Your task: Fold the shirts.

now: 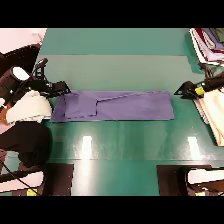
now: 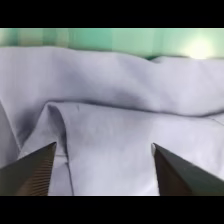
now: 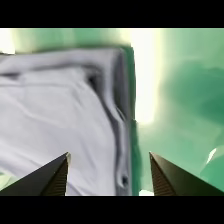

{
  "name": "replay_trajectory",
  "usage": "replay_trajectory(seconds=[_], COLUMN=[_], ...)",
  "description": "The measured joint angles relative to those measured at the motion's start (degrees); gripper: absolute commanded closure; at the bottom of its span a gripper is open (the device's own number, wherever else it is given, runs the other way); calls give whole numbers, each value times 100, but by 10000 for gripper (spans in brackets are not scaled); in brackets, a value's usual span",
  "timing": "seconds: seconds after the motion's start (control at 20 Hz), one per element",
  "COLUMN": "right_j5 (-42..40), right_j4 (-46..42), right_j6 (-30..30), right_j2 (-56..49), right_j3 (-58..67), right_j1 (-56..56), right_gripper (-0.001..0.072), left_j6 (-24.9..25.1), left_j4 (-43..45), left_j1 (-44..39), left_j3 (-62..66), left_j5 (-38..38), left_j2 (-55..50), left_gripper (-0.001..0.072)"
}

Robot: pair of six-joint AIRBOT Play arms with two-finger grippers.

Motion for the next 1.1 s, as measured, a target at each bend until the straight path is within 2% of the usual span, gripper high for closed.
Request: replay_trajectory(seconds=[0.05, 0.35, 0.5, 0.55, 0.65, 0.85, 1.1], right_j5=[17, -245, -358, -409, -501, -415, 2], right_j4=[37, 708, 1023, 1062, 1054, 1141, 1185], right_j6=[-42, -553, -686, -719, -763, -793, -656], right_j2=[26, 63, -155, -229, -341, -205, 507], right_j3=[-188, -1237, -1296, -1255, -1123, -708, 282], right_j1=[-118, -376, -109, 2, 223, 437, 498], right_gripper=[134, 144, 389, 511, 678, 691, 692], left_j6=[0, 26, 31, 24, -33, -122, -157], left_j4=[-20, -564, -715, -752, -813, -935, -1123], left_j1=[-2, -109, -487, -669, -1051, -1808, -2643], left_j3=[20, 70, 74, 74, 76, 282, 1246], left_j5=[-81, -286, -168, -96, 103, 501, 588], left_j2=[-2, -7, -24, -35, -83, -459, -1464], left_gripper=[671, 675, 684, 684, 685, 685, 685])
